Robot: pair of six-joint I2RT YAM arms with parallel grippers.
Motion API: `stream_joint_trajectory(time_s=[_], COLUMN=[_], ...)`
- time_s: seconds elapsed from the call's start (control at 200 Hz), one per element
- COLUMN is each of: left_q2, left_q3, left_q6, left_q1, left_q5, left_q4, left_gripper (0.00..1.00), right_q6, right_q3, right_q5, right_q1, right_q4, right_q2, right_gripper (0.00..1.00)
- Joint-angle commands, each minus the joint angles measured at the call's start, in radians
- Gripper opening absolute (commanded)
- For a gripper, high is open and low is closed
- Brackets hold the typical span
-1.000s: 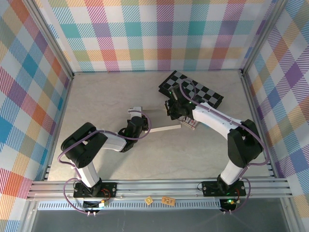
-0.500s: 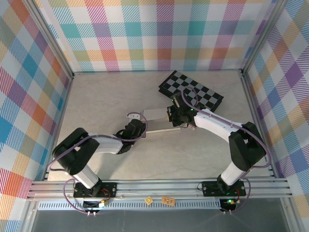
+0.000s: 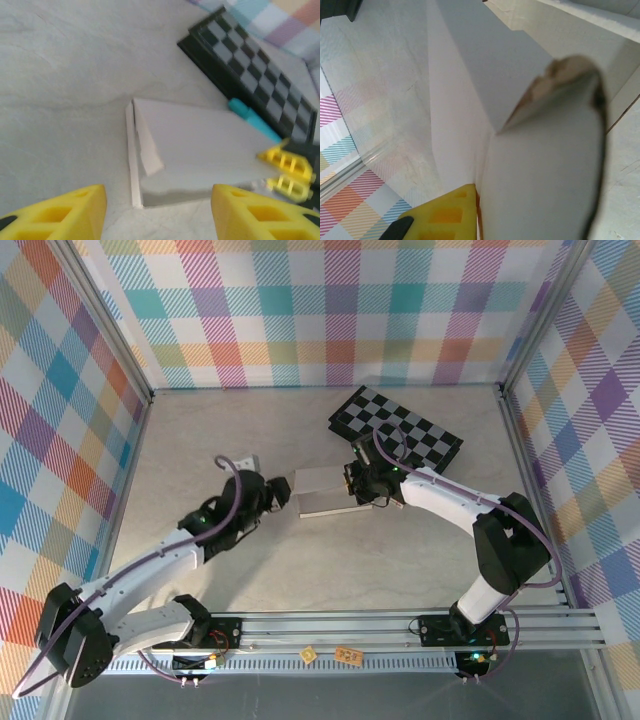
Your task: Fold the paper box
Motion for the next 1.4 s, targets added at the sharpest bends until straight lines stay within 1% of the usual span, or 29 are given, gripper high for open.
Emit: stream_joint_trajectory(time_s=[0.0, 0.05, 0.135, 0.27, 0.325, 0.46, 0.495, 0.565, 0.655, 0.75, 0.81, 0.86, 1.02, 1.125, 1.17, 1.245, 1.32, 1.395], left_q2=[0.116, 0.170, 0.257, 0.410, 0.463, 0.529, 0.539, 0.548, 0.549, 0.540, 0.545, 0.539, 0.538, 0.538, 0.535, 0.551, 0.572, 0.574], left_q3=[0.099, 0.144, 0.207, 0.260, 0.274, 0.280, 0.273, 0.264, 0.267, 0.241, 0.245, 0.240, 0.232, 0.269, 0.276, 0.272, 0.260, 0.249], left_q6=[-0.168, -0.187, -0.197, -0.222, -0.240, -0.259, -0.268, -0.278, -0.256, -0.270, -0.256, -0.242, -0.209, -0.139, -0.123, -0.124, -0.153, -0.179], left_q1=[0.143, 0.184, 0.220, 0.231, 0.231, 0.228, 0.227, 0.224, 0.222, 0.221, 0.217, 0.214, 0.214, 0.214, 0.216, 0.217, 0.212, 0.203], left_q5=[0.232, 0.309, 0.398, 0.564, 0.609, 0.630, 0.639, 0.661, 0.662, 0.670, 0.688, 0.680, 0.669, 0.614, 0.602, 0.636, 0.683, 0.693], left_q4=[-0.207, -0.206, -0.212, -0.128, -0.090, -0.082, -0.038, -0.020, -0.065, -0.038, -0.061, -0.104, -0.148, -0.239, -0.251, -0.232, -0.189, -0.158], left_gripper=[0.52, 0.51, 0.49, 0.45, 0.43, 0.44, 0.43, 0.42, 0.42, 0.40, 0.39, 0.39, 0.38, 0.39, 0.39, 0.40, 0.40, 0.40], right_q6=[-0.029, -0.037, -0.072, -0.081, -0.086, -0.104, -0.101, -0.093, -0.093, -0.098, -0.101, -0.103, -0.100, -0.099, -0.103, -0.104, -0.101, -0.099], right_q3=[-0.043, -0.047, -0.040, -0.061, -0.062, -0.048, -0.048, -0.052, -0.044, -0.032, -0.027, -0.024, -0.025, -0.028, -0.027, -0.031, -0.033, -0.036], right_q5=[-0.014, -0.017, -0.019, -0.040, -0.040, -0.043, -0.050, -0.064, -0.076, -0.082, -0.081, -0.080, -0.088, -0.085, -0.083, -0.080, -0.080, -0.080], right_q1=[0.009, 0.009, 0.012, 0.012, 0.012, 0.011, 0.011, 0.011, 0.010, 0.009, 0.009, 0.009, 0.010, 0.009, 0.009, 0.010, 0.009, 0.008], right_q4=[-0.050, -0.054, -0.083, -0.090, -0.098, -0.125, -0.123, -0.118, -0.120, -0.128, -0.129, -0.133, -0.130, -0.133, -0.139, -0.141, -0.144, -0.138], right_q2=[0.001, -0.004, -0.002, -0.004, -0.005, 0.001, 0.005, 0.015, 0.025, 0.034, 0.037, 0.039, 0.047, 0.043, 0.040, 0.036, 0.033, 0.031], right_gripper=[0.13, 0.13, 0.13, 0.14, 0.14, 0.14, 0.14, 0.14, 0.14, 0.14, 0.14, 0.14, 0.14, 0.13, 0.13, 0.13, 0.13, 0.13])
